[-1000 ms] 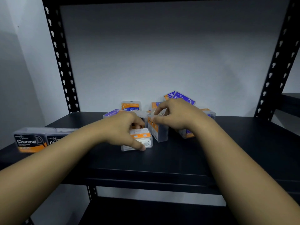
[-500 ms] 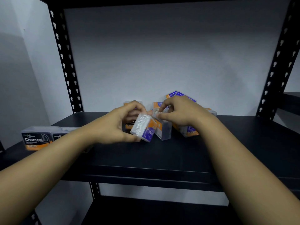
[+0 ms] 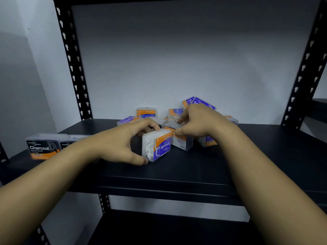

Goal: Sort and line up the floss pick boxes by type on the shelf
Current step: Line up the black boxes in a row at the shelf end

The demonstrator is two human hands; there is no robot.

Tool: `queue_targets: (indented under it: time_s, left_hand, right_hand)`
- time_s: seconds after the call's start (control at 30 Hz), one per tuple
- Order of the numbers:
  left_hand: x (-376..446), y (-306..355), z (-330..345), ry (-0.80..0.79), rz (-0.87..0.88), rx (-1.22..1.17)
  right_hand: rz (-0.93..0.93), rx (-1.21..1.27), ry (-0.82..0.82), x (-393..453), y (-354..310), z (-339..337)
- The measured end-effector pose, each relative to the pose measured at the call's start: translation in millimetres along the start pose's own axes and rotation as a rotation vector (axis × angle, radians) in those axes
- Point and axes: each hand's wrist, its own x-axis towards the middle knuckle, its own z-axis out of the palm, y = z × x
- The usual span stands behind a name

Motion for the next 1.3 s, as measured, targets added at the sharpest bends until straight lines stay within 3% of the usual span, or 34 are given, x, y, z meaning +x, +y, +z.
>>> queue_targets:
  time_s: [0.1,0.23,0.4,0.5,0.8,1.1,1.3]
  left_hand:
    - [2,2,2,0.009,-0.009,-0.014]
    - [10,4,5,0.081,-0.016,-0.018]
    - [15,-3,-2,0.130,-0.070,0.090]
    - [18,-9,-5,0.145,-0.110,0.140]
    - [25,-10,-5,0.159,-0.177,0.178]
    - [38,-7,-7,0.164,-0.163,0.309]
    - [46,-1,-31,0.098,-0.109,0.179]
  right_hand:
    - [-0.003,-0.041,-0.026,0,1,2]
    - [-0.089,-0.019,0.089,-5,2,-2]
    - [-0.133,0.198,-0.009,-10,7,-8]
    - [-0.140,0.184,0.000,-7,7,-6]
    - [0.085,-0.117,-0.102,-5,-2,2]
    - [0.118,-0.159,-0.150,-16,-11,-6]
    - [0.149,-0.039,-0.143,-16,-7,-10]
